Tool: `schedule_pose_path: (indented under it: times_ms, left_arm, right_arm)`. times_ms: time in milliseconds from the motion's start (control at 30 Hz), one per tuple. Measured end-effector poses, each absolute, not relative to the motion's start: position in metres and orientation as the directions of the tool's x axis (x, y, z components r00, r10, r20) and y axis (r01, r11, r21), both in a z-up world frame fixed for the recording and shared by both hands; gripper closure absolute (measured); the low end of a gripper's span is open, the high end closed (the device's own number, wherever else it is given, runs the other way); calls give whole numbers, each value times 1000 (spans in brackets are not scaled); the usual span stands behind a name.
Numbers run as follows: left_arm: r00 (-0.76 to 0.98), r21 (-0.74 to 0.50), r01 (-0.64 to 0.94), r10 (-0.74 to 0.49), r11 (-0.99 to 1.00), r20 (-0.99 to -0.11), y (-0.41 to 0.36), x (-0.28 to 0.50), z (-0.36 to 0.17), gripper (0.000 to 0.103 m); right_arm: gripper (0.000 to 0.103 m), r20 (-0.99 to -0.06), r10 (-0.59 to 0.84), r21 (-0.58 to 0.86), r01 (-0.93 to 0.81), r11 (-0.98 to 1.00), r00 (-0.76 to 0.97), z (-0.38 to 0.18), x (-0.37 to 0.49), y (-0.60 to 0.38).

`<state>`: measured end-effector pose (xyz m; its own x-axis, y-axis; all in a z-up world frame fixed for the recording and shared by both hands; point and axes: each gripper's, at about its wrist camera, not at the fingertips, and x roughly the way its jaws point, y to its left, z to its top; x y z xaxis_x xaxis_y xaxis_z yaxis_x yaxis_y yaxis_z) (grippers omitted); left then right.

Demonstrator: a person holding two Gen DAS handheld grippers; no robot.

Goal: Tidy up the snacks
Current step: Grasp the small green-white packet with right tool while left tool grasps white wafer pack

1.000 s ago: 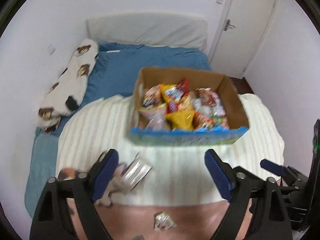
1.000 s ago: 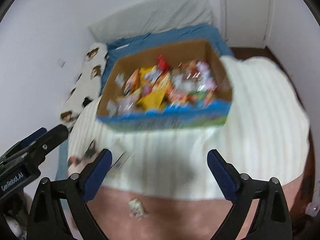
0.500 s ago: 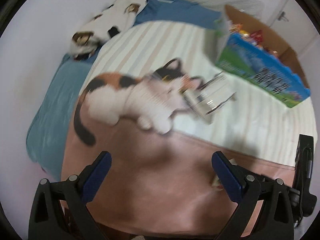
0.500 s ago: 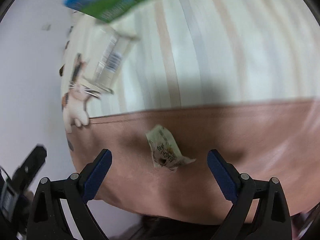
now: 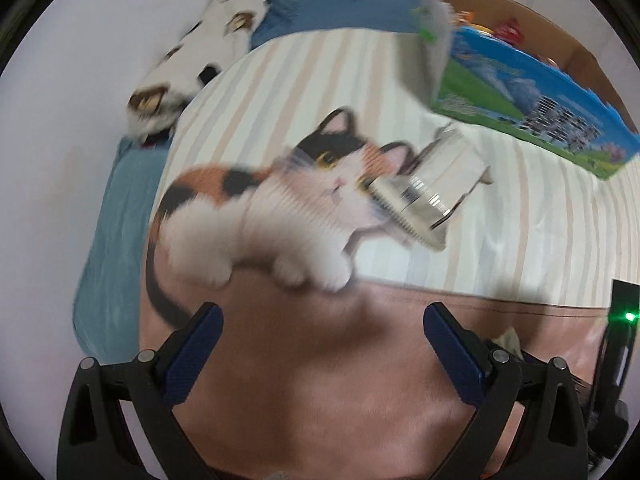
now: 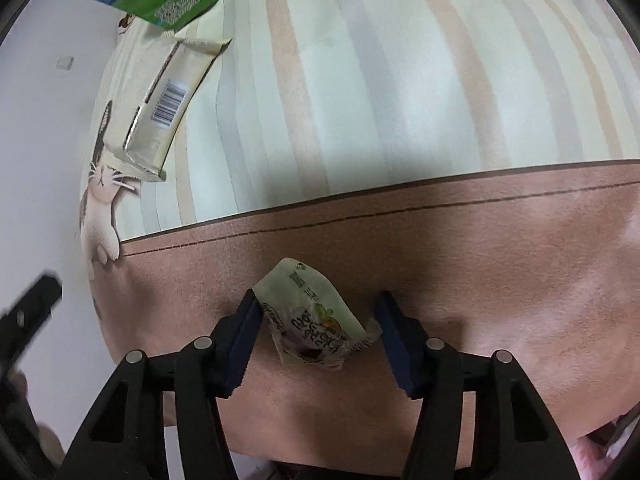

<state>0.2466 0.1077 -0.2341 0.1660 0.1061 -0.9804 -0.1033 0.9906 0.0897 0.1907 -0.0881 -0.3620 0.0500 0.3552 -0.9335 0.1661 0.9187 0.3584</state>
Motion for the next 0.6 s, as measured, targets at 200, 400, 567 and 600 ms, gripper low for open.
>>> schedule_pose_path:
  times_ms: [200, 400, 567, 600]
  left_arm:
    - [208, 165, 105, 140, 981, -968, 68, 300, -233, 0]
    - [153, 190, 237, 157, 953, -976, 37, 351, -260, 0]
    - [84, 182, 309, 164, 934, -983, 22, 378, -287, 0]
    - [74, 175, 317, 159, 932, -984, 20, 381, -290, 0]
  right_arm:
    - [44, -931, 350, 365, 223, 904, 107, -343, 194, -123]
    - [44, -924, 351, 382, 308, 872, 151, -334, 209, -149]
    - [44, -925, 337, 378, 331, 865, 176, -328, 237, -160]
    - [44, -926, 334, 376, 328, 867, 177, -327, 239, -165]
